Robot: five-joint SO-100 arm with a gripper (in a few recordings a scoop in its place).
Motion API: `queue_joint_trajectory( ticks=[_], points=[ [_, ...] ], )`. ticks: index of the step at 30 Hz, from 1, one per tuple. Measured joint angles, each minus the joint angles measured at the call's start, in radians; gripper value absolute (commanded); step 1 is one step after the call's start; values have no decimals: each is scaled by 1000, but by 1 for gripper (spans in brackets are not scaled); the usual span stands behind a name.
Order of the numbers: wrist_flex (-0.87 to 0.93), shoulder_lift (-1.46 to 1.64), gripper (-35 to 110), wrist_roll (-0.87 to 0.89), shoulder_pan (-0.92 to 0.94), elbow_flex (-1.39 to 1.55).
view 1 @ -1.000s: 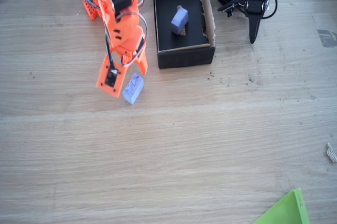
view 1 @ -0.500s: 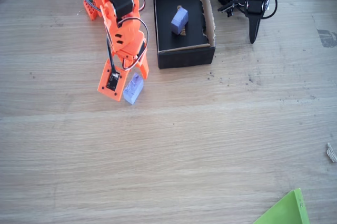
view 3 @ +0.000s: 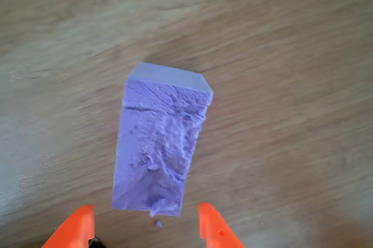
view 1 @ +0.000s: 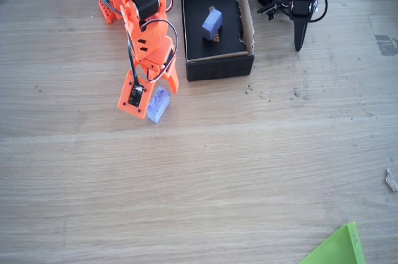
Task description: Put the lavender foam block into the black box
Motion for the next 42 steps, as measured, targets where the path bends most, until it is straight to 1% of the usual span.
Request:
queue_joint_trajectory(
  ticks=[12, 21, 27, 28, 29, 30, 34, 42],
  points=[
    [-51, -6, 23, 35, 0, -9],
    [-55, -5, 23, 5, 91, -9],
    [-58, -8, 16, -43, 144, -9],
    [-67, -8, 17, -43, 144, -9],
    [-75, -17, 23, -43, 141, -11],
    [-81, -31, 23, -43, 137, -15],
    [-103, -37, 0, -35, 133, -18],
    [-137, -69, 0, -15, 112, -49]
  ],
)
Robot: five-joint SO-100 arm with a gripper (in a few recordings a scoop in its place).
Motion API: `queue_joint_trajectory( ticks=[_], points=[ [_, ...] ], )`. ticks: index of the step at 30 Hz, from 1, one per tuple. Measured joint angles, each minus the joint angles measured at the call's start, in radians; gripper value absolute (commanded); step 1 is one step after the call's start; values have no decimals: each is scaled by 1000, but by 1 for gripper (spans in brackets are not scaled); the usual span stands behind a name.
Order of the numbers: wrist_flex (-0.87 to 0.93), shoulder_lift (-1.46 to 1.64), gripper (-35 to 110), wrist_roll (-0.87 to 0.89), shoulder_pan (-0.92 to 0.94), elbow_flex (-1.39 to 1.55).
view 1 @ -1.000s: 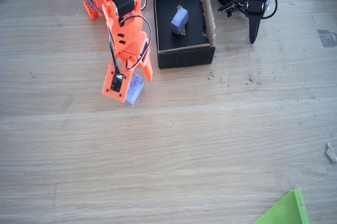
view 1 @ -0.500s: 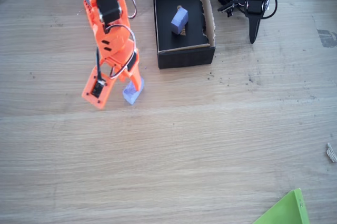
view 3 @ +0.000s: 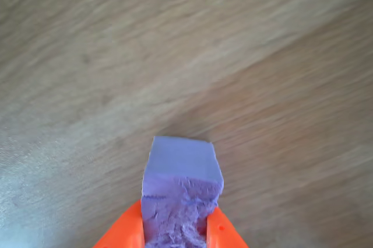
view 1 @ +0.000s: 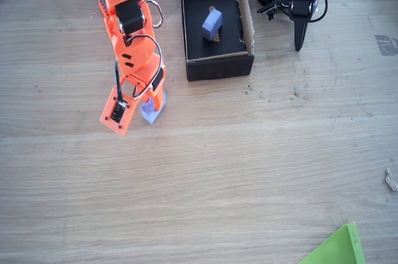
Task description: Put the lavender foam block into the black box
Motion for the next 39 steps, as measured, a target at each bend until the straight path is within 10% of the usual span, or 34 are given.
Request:
queue_joint_trajectory(
  ticks=[17, 39],
  points=[
    [457, 471, 0, -3, -123, -152],
    [261, 531, 0, -161, -558, -130]
  ],
)
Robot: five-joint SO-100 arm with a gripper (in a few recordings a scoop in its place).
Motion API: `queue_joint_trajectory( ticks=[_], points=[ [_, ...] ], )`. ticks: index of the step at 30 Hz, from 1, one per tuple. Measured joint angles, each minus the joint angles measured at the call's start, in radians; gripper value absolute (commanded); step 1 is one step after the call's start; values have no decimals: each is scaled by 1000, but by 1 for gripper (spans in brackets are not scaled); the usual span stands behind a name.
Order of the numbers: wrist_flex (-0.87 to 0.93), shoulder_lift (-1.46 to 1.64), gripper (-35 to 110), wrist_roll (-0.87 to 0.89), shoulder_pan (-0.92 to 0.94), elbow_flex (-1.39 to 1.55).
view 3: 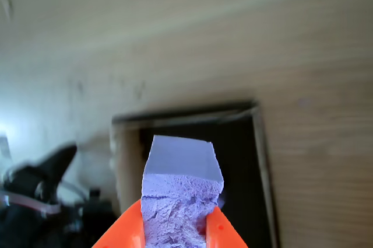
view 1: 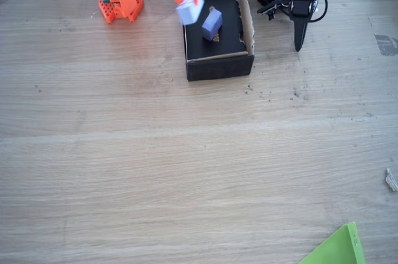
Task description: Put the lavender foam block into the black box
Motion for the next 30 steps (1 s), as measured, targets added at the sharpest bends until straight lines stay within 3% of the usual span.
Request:
queue_joint_trajectory(
  ticks=[11, 16, 20, 30],
  points=[
    [-28, -23, 1, 18, -132, 0],
    [-31, -41, 30, 20, -137, 0],
    [-31, -43, 41, 14, -127, 3],
    [-35, -41, 40, 18, -135, 5]
  ],
)
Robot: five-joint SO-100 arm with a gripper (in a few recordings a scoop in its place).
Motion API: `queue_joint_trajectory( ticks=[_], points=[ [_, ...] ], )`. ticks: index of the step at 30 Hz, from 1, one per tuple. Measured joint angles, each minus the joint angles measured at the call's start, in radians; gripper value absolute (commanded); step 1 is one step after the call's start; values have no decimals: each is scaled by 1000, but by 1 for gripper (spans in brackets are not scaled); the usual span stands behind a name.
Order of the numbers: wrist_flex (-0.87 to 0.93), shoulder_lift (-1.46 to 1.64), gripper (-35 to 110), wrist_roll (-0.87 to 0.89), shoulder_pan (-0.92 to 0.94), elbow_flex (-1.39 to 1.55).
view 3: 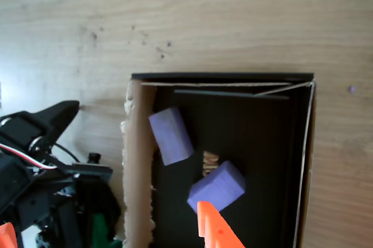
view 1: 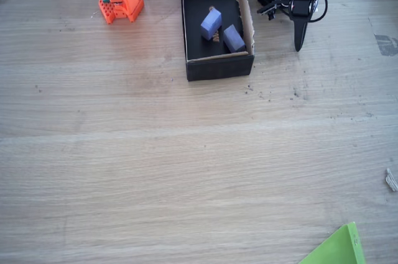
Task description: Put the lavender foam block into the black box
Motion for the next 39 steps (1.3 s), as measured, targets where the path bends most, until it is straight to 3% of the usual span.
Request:
queue_joint_trajectory(
  ticks=[6, 10, 15, 20, 21, 25, 27, 31, 39],
  points=[
    [-25, 21, 47, 37, 63, 66],
    [-51, 89, 44, 83, 173, 158],
    [-40, 256, 42, 101, 397, 302],
    [-49, 459, 40, 0, 706, 431],
    [-77, 512, 38, -20, 782, 477],
    [-296, 765, 0, -175, 1071, 738],
    [-387, 844, 0, -198, 1154, 841],
    [-477, 830, 0, -221, 1167, 980],
    [-862, 1002, 0, -261, 1006, 1414]
  ],
)
